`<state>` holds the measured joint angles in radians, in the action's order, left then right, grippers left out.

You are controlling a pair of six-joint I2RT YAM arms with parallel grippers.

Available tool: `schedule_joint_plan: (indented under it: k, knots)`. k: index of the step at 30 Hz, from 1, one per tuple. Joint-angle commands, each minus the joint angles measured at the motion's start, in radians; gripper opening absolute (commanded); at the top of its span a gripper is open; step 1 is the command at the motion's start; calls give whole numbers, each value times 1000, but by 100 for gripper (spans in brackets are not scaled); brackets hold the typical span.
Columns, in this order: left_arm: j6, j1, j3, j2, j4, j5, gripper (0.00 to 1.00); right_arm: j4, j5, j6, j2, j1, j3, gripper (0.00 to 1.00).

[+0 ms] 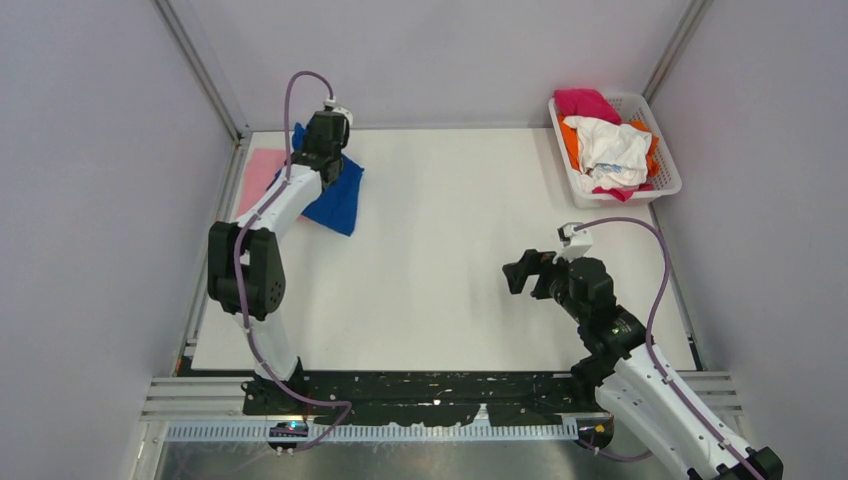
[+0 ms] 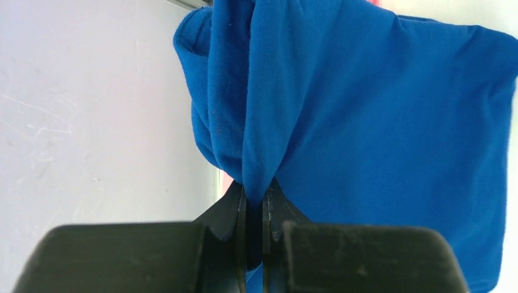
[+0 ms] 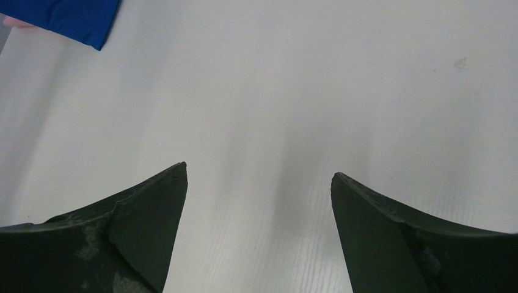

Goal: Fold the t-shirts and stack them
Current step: Put the neatly folded tshirt into the corner of the board with the left arm

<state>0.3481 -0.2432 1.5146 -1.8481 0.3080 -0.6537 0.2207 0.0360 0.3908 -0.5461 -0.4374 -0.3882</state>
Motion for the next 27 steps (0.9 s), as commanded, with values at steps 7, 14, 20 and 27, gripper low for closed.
schedule_joint_plan:
  k: [7, 14, 20, 27]
  knots:
    - [120, 27, 116, 92, -18, 36, 0, -60, -17, -10, -46, 5, 9, 95]
    - [109, 28, 109, 141, -26, 63, 0, -70, -22, -8, -23, 4, 20, 96]
    - [75, 48, 121, 149, -24, 85, 0, -77, -23, -2, -37, 6, 27, 95]
    - [15, 103, 129, 90, -2, 153, 0, -79, -11, -4, -53, 6, 22, 95]
